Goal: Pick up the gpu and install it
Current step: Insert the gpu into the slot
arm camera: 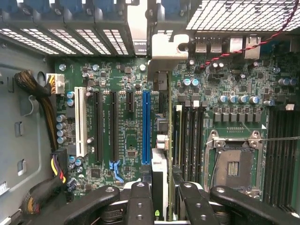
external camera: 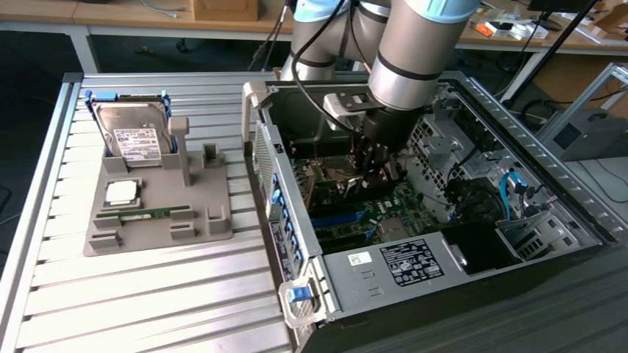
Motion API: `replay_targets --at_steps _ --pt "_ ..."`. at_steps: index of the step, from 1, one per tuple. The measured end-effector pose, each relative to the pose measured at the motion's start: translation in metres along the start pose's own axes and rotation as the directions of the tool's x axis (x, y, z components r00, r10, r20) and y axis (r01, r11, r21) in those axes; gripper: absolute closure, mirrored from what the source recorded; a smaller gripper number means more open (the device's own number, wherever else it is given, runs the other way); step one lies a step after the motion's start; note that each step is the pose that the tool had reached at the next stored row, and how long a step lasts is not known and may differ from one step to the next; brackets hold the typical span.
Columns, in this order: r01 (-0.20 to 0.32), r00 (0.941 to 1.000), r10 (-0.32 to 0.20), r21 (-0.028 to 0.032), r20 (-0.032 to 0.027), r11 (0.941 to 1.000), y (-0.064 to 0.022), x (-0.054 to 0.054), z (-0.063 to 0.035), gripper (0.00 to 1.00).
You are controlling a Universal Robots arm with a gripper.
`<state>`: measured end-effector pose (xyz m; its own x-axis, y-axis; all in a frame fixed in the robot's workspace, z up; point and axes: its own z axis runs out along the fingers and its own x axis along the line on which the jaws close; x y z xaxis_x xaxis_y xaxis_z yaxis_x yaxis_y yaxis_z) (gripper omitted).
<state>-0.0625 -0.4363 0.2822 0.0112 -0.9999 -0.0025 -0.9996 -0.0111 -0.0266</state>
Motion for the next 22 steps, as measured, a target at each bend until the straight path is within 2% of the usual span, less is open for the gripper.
replay_targets --at_steps 22 --pt "0.000 1.0000 0.000 0.0000 -0.0001 1.0000 0.0086 0.0000 0.0032 0.73"
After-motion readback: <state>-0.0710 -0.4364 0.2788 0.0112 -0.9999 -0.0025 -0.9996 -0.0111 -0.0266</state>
